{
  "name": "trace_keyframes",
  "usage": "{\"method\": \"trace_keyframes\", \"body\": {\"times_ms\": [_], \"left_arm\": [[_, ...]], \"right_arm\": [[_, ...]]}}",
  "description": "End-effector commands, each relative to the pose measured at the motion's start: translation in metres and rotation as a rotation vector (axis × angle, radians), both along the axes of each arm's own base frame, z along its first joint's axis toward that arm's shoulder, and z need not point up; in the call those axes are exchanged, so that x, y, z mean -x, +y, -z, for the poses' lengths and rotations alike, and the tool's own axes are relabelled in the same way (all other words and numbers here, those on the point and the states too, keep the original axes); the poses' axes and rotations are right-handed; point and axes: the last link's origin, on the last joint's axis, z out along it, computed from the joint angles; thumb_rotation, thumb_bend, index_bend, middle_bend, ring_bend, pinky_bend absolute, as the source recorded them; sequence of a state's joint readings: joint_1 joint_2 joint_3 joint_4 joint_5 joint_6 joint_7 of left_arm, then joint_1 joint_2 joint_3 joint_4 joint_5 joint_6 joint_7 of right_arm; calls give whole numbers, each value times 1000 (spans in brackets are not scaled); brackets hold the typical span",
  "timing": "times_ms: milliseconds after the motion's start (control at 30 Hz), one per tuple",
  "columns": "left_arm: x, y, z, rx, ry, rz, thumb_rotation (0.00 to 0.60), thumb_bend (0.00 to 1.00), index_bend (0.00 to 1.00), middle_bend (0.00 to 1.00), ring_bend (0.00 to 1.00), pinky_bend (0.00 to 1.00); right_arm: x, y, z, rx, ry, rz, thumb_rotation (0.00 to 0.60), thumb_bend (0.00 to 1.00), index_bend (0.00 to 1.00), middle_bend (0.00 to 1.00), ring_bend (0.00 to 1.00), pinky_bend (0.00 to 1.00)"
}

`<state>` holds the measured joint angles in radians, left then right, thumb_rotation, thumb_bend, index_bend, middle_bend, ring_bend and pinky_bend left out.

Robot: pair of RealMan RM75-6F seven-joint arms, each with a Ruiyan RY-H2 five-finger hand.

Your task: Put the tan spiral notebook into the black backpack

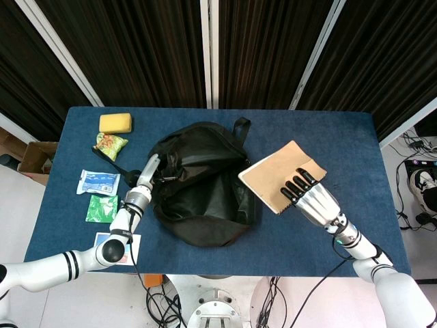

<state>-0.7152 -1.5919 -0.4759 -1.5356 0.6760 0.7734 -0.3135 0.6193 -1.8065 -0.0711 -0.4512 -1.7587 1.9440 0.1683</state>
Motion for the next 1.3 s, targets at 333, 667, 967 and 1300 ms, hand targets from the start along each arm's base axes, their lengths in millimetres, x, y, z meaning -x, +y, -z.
{"method": "trace_keyframes", "body": {"times_ms": [333, 667, 967, 1300], "left_arm": [[-7, 2, -11, 8, -25, 0, 600, 535, 616, 691, 572, 353], [-4, -1, -18, 10, -36, 8, 600, 535, 615, 690, 571, 354], [-1, -9, -23, 20, -46, 24, 600, 535, 615, 690, 571, 354], [-3, -15, -28, 36, -76, 36, 600, 535, 615, 689, 571, 355]], "right_arm": [[-75, 38, 19, -201, 43, -289, 600, 503, 1000, 724, 587, 473], [-120, 13, 79, -355, 134, -306, 600, 500, 1000, 724, 588, 480], [-115, -31, 111, -345, 208, -145, 600, 494, 1000, 726, 589, 476], [-114, -57, 132, -306, 240, 3, 600, 486, 1000, 727, 588, 472]]}}
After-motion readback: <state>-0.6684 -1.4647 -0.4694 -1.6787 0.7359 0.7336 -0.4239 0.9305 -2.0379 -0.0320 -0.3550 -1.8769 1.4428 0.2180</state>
